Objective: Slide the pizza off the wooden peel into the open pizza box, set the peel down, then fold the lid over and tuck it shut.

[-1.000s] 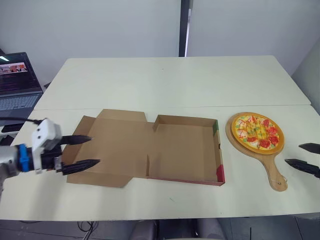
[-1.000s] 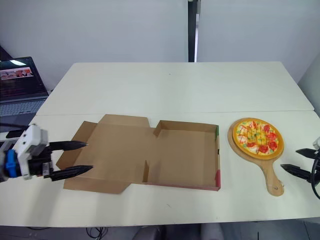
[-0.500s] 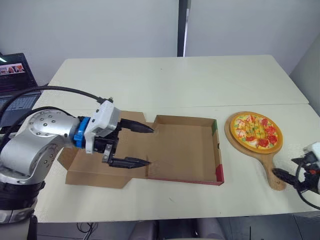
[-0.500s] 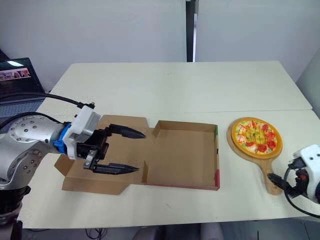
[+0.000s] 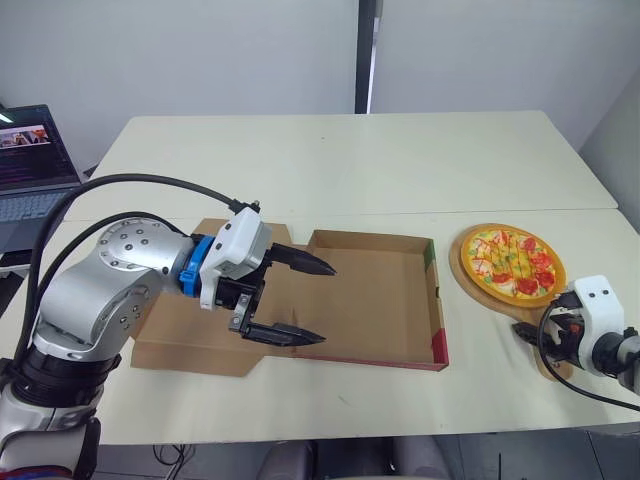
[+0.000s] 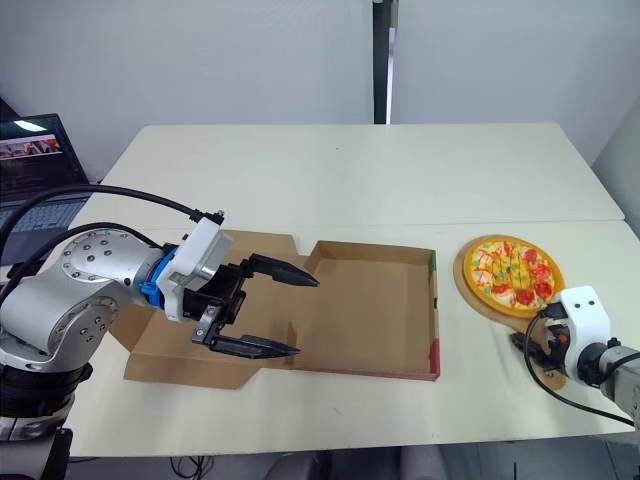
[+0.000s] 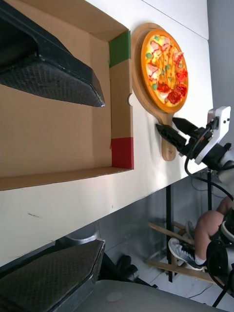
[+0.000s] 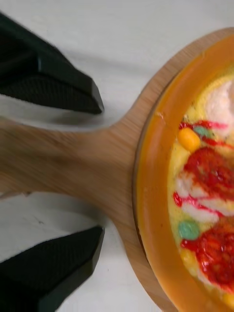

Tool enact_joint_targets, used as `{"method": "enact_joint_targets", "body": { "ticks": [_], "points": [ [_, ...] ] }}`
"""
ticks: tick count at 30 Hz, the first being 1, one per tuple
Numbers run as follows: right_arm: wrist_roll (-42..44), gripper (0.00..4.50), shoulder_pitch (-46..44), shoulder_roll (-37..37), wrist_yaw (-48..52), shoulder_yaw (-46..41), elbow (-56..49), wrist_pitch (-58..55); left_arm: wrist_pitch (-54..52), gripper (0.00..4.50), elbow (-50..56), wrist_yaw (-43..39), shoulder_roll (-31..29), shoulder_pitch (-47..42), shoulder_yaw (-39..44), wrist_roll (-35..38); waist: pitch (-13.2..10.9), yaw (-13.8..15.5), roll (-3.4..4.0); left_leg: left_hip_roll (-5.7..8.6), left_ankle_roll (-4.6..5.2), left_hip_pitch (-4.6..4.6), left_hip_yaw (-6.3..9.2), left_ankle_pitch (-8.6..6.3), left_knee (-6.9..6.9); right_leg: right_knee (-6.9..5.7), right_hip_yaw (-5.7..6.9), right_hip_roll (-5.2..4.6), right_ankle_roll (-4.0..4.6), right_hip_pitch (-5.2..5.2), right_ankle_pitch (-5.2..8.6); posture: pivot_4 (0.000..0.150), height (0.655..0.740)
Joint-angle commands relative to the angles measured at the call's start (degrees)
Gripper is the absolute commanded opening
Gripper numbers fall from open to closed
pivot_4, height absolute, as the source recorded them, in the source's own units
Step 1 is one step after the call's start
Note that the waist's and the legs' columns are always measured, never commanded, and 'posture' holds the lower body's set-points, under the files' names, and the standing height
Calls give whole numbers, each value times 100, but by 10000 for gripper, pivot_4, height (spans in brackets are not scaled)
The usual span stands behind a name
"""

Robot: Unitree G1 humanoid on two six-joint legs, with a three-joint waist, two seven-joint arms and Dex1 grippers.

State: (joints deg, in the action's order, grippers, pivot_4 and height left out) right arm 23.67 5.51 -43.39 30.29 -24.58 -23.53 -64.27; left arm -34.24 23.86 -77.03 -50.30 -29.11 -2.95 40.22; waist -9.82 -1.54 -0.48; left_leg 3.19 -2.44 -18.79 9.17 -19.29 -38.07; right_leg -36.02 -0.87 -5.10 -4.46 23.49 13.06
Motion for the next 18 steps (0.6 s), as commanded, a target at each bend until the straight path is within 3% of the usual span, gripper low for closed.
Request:
{"method": "enact_joint_targets", "body": {
  "ticks": [1, 4, 5, 18],
  "points": [
    [-39, 25277, -3, -17, 98, 129, 389, 218, 91, 45000, 28, 14, 12, -40, 72, -7, 4, -9, -7, 0, 0, 1, 0, 0, 0, 0, 0, 1, 0, -1, 0, 1500, 7400],
    [-30, 16322, -1, -13, 129, 106, 533, 336, 113, 45000, 19, 38, 17, -7, 89, -29, 16, -16, -27, -2, 1, 4, 0, 0, 0, 0, -1, 3, 0, -4, 0, 1500, 7400],
    [-11, 15489, 28, -6, 170, 68, 519, 438, 107, 45000, 17, 60, 17, 6, 114, -20, 18, -16, -30, -2, 1, 5, 0, 0, -1, 0, -1, 4, 0, -5, -1, 1500, 7400],
    [-62, 15488, 100, -39, 354, -810, 454, 2120, 206, 45000, -250, 296, -175, 170, 507, -146, -9, -3, 15, 2, 0, -4, -2, 0, -1, -1, -6, 2, -2, 8, -1, 1500, 7400]
  ]
}}
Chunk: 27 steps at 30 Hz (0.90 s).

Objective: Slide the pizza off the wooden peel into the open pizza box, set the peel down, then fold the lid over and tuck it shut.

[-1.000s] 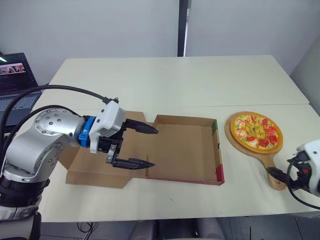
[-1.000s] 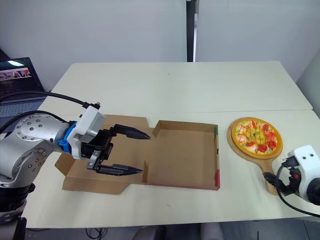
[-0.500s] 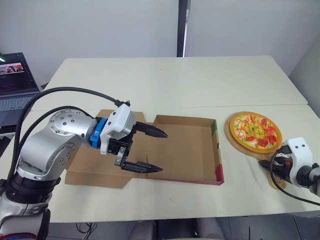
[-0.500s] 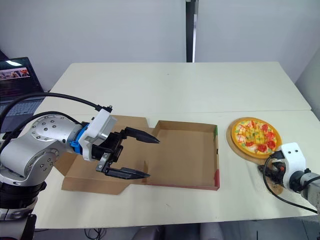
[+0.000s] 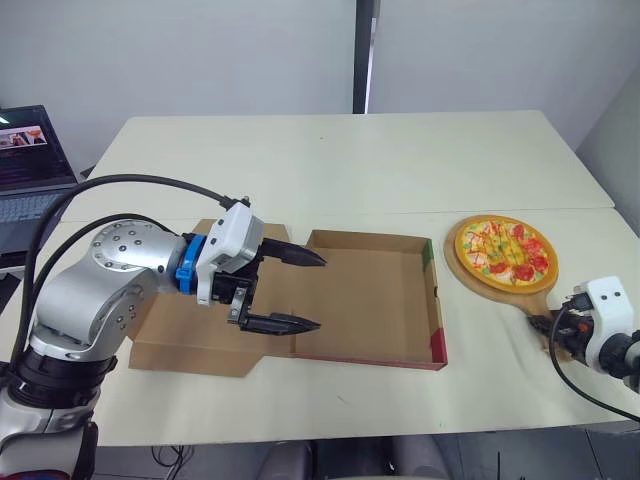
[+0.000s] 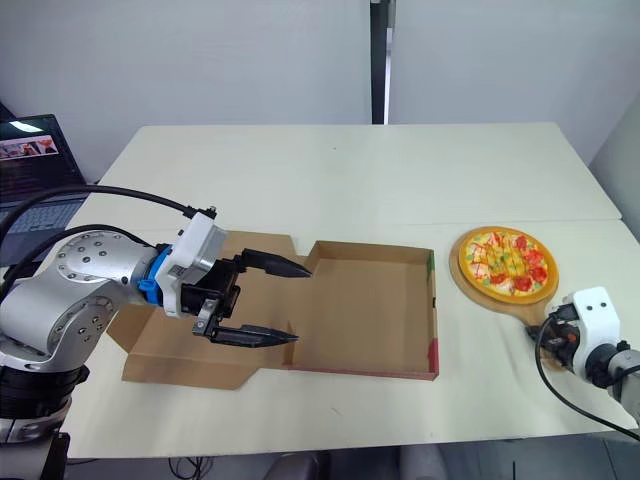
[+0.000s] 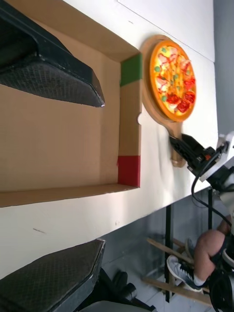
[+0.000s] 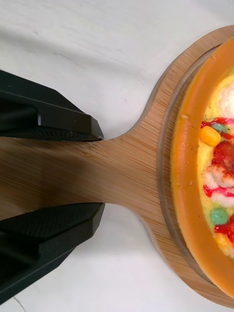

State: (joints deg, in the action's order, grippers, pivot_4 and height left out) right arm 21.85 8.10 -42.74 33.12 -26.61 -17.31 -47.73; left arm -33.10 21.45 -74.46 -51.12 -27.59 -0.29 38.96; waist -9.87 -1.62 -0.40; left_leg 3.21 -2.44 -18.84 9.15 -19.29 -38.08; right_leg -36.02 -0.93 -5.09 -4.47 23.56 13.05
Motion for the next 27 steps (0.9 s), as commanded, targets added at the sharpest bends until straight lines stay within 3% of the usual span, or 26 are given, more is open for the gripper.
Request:
{"method": "enact_joint_targets", "body": {
  "ticks": [1, 14, 21, 27],
  "points": [
    [135, 15488, -182, -140, 156, -670, -153, 598, 112, 45000, -49, 44, -117, 32, 272, -49, -7, 8, 14, 0, 0, -1, 0, 0, 1, 0, 0, -1, 0, 1, 0, 1500, 7400],
    [204, 15488, -622, -1754, 1630, -393, -659, 1124, 68, 45000, 47, -42, -751, 760, 923, -58, -26, -24, 40, -3, 1, -9, -6, -1, 9, -1, -1, 0, 1, 17, 0, 1500, 7400],
    [113, 15488, -1407, -2164, 2121, 685, -824, 1334, 324, 45000, -43, -95, -996, 1461, 1214, -289, -32, -6, 34, -4, 3, -10, -10, -2, 8, 0, -2, -1, 1, 18, 1, 1500, 7400],
    [-556, 15488, -2133, -2281, 2243, 1636, -486, 2035, 279, 45000, 161, -29, -1037, 1773, 1413, -234, -45, 13, 17, -2, 2, -24, -9, -2, 7, 1, -1, -5, 1, 32, 0, 1500, 7400]
  ]
}}
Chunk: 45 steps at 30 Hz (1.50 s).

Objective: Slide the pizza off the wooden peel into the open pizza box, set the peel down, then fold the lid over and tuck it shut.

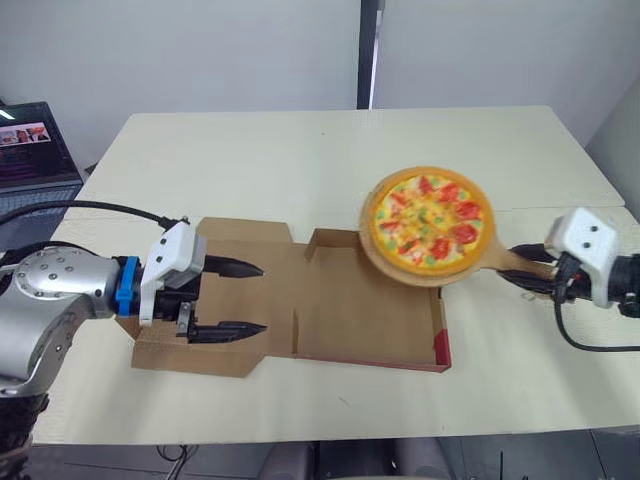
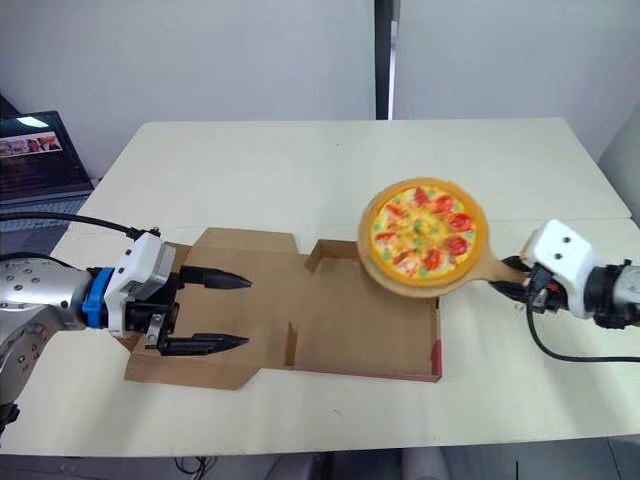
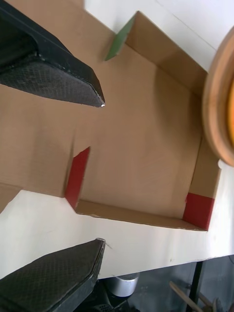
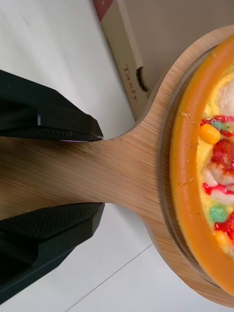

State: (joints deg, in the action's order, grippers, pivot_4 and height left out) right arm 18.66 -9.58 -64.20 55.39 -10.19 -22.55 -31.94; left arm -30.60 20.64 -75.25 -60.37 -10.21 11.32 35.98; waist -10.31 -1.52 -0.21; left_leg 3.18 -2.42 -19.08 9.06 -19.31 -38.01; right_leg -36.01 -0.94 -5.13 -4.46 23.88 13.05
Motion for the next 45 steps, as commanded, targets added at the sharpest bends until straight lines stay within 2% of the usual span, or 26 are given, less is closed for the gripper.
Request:
{"method": "enact_joint_targets", "body": {
  "ticks": [1, 10, 15, 29, 32, 37, 42, 45],
  "points": [
    [-325, 15488, -439, -139, 38, 89, 105, 540, 17, 45000, 262, 57, -115, 56, 272, 71, -1, 9, -1, 0, -3, -5, 0, 2, -1, 0, 0, -1, 0, 5, 0, 1500, 7400],
    [-936, 15488, -908, -100, 153, 555, 621, 1157, -111, 45000, 508, 170, -112, 260, 433, 162, -1, -3, -1, 1, -23, -62, 3, 12, -4, -2, 4, -3, 4, 57, -3, 1500, 7400],
    [-1148, 15488, -1127, -69, 135, 599, 872, 1341, -139, 45000, 556, 214, -102, 259, 395, 182, -1, -3, -1, 1, -23, -62, 2, 12, -7, -4, 5, -3, 5, 58, -5, 1500, 7400],
    [-1200, 15488, -1511, -93, -68, 77, 1591, 1337, -325, 45000, 657, 354, 72, -94, 194, 579, 0, -6, -1, 2, -23, -63, 2, 12, -8, -5, 4, -3, 8, 58, -7, 1500, 7400],
    [-1030, 15488, -1323, -32, -118, -249, 1559, 1052, -428, 45000, 697, 464, 176, -234, 187, 755, 0, -5, 0, 2, -23, -63, 2, 13, -8, -6, 5, -3, 12, 58, -10, 1500, 7400],
    [-552, 15488, -518, 179, -161, -1243, 1092, 118, -837, 45000, 880, 788, 372, -640, 272, 1363, 0, 21, -1, 3, -23, -68, 8, 13, -15, -8, 9, -3, 14, 56, -17, 1500, 7400],
    [-285, 15488, 553, 632, -360, -1984, 580, -770, -816, 45000, 905, 955, 527, -961, 85, 1431, 2, 23, 1, 5, -23, -65, 5, 13, -21, -15, 6, -4, 13, 54, -20, 1500, 7400],
    [-234, 15488, 923, 912, -612, -2148, 406, -1090, -785, 45000, 879, 1083, 700, -1207, -63, 1380, 3, 24, 3, 7, -22, -61, 3, 13, -29, -20, 2, -4, 10, 48, -23, 1500, 7400]
  ]
}}
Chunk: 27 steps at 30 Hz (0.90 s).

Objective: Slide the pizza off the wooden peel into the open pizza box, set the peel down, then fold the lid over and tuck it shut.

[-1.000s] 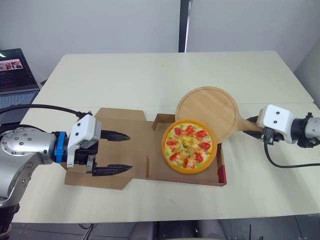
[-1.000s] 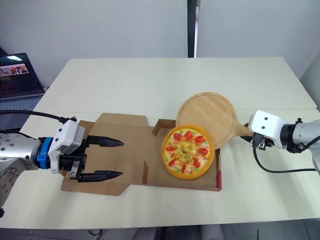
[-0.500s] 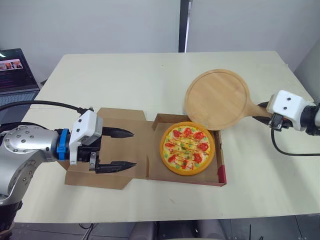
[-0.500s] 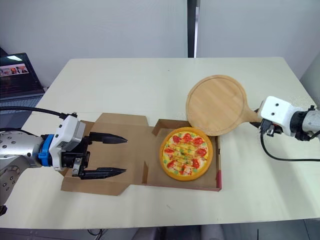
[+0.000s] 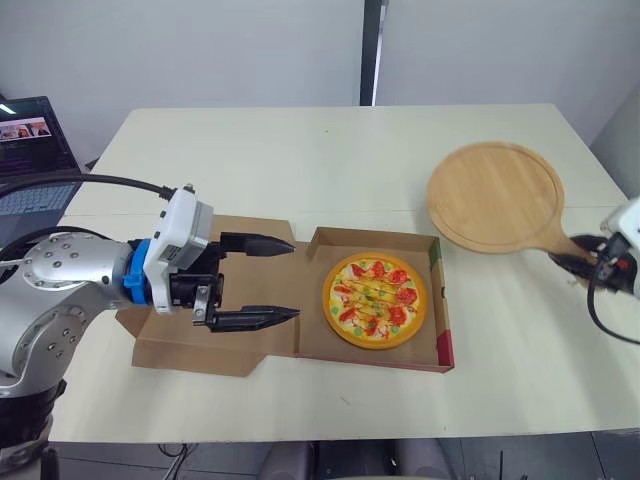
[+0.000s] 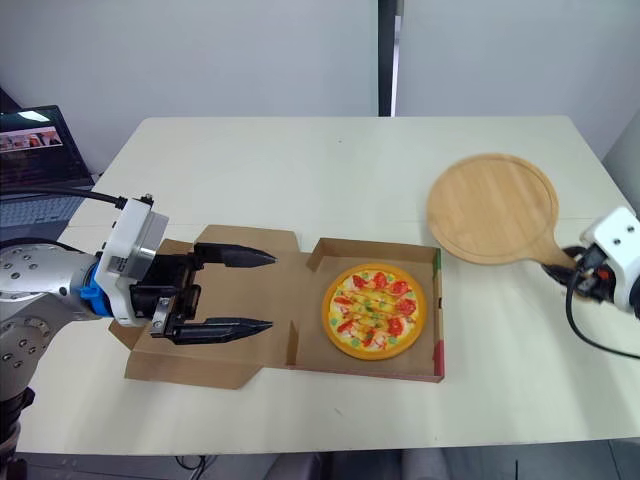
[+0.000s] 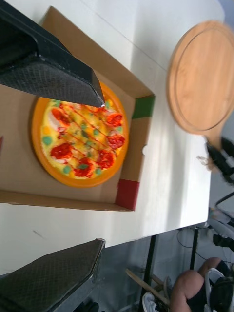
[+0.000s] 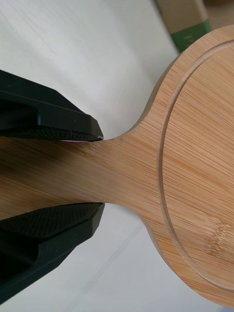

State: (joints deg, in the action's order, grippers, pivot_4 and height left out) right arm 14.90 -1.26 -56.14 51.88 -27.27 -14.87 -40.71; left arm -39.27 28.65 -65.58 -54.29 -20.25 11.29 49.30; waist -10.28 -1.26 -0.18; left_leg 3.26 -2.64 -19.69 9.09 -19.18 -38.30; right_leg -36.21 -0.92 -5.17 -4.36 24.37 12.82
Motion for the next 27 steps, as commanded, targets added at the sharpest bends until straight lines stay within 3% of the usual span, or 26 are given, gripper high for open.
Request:
{"method": "enact_joint_targets", "body": {
  "ticks": [1, 8, 15, 23, 27],
  "points": [
    [157, 15488, 178, 230, -380, -471, -383, -336, 101, 45000, 65, 174, 171, -295, -125, 6, 0, -6, 0, 0, 0, 0, 0, 0, -6, -3, 0, 1, -1, -1, -1, 1500, 7400],
    [165, 15488, 299, 1096, -1251, -453, -144, -743, 125, 45000, 0, 557, 675, -677, -447, -91, 0, -23, 0, 5, 0, 2, -3, -1, -51, -49, -10, 1, -4, -2, -3, 1500, 7400],
    [87, 15488, 306, 1317, -1782, -444, 387, -722, 131, 45000, 20, 817, 950, -816, -566, -133, 1, -21, 1, 6, 0, 11, -4, 0, -57, -64, -12, 1, -4, -4, -2, 1500, 7400],
    [324, 43061, 579, 991, -1634, -729, 337, -1012, 197, 45000, 21, 967, 1111, -883, -591, -198, 2, -22, 3, 6, 0, 22, -5, 0, -57, -64, -13, 1, -4, -16, -2, 1500, 7400],
    [449, 44794, 982, 604, -1120, -960, -247, -657, 244, 45000, 18, 1070, 1062, -749, -431, -266, 2, -4, 2, 7, 2, 24, -5, -1, -56, -63, -14, 1, -5, -20, -1, 1500, 7400]
  ]
}}
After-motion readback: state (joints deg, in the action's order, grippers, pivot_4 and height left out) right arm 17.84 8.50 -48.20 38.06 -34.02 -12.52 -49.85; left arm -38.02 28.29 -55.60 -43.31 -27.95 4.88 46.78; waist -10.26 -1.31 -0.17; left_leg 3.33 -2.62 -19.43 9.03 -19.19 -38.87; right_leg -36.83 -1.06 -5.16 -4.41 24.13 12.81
